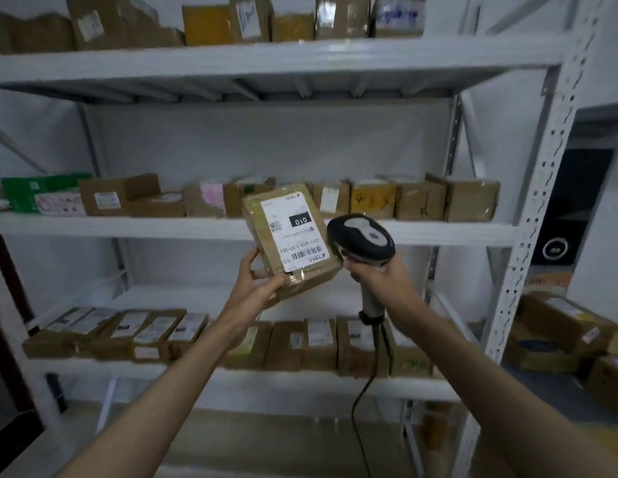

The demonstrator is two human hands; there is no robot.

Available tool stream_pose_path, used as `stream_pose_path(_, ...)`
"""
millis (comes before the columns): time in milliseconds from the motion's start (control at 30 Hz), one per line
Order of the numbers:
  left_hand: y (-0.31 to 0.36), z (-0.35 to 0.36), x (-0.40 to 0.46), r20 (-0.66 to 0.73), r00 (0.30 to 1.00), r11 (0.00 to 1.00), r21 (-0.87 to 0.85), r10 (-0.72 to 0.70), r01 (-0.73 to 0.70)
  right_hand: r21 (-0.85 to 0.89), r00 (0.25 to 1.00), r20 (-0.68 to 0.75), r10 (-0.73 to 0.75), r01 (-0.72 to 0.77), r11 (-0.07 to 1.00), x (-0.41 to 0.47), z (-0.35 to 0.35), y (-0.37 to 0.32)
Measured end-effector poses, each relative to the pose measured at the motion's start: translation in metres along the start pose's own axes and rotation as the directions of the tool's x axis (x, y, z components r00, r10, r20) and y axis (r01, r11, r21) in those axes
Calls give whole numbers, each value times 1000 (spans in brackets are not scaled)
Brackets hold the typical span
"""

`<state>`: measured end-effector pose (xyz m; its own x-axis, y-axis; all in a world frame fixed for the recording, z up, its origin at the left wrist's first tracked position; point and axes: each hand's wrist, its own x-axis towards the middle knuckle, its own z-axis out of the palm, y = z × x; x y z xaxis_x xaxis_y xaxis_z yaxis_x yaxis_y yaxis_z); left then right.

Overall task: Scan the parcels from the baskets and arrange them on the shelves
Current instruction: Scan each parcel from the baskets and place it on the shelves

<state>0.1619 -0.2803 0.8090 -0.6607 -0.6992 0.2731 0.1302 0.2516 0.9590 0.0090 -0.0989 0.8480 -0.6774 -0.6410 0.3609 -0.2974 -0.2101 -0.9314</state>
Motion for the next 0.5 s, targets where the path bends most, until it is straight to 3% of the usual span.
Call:
stream_pose_path(267,135,30,37,1,964,963,-55,265,-264,144,963,-161,-215,238,960,35,-23,-96)
stream_pose_path(500,220,64,67,48,918,919,-30,393,-392,137,918,-185,-351,378,916,52,-53,-166)
